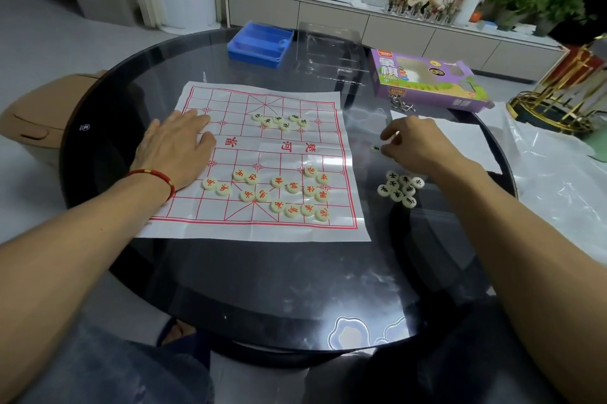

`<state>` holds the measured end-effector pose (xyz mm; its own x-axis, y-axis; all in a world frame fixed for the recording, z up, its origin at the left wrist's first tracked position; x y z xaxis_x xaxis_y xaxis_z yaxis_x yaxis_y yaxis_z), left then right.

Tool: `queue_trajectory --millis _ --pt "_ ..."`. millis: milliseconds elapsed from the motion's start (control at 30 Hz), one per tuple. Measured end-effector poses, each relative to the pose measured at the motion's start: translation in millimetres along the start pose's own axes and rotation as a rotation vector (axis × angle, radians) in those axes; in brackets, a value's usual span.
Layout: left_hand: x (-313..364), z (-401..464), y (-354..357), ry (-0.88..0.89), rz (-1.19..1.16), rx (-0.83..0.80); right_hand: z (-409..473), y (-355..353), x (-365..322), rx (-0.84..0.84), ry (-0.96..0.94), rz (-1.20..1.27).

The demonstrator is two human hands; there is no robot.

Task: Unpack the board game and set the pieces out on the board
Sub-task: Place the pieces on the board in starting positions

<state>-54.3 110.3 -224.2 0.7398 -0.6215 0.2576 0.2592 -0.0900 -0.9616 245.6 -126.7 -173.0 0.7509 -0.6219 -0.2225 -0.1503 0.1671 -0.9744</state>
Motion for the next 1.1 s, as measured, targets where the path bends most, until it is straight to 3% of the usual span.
queue_trajectory --millis 267,500,667,833,1000,1100 --pt "1 -1 0 -0.005 -0.019 0.006 0 9 -21 0.045 -0.137 -0.106" --pt "3 -4 -2 -0.009 -0.028 0.024 28 9 -74 0.093 -0.191 0.072" --pt "1 -4 -1 -0.002 -0.033 0.034 45 26 -98 0.009 -0.084 0.06" --pt "0 -3 0 0.005 -0.035 0.039 39 14 -76 0.035 -0.095 0.133" --pt "1 -3 -1 0.009 -0.026 0.033 -2 -14 -29 -0.105 -0.317 -0.03" --pt "1 -2 -1 0.005 -0.022 0.026 -30 -25 -13 -0.208 -0.354 -0.032"
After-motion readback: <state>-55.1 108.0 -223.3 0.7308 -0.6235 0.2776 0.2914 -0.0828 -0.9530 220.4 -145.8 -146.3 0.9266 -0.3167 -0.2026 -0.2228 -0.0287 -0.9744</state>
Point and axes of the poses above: each hand's wrist, its own z-axis towards the middle knuckle, its own y-axis out of the palm, x = y × z, the point moved 2 cm from there along z, towards the middle knuckle
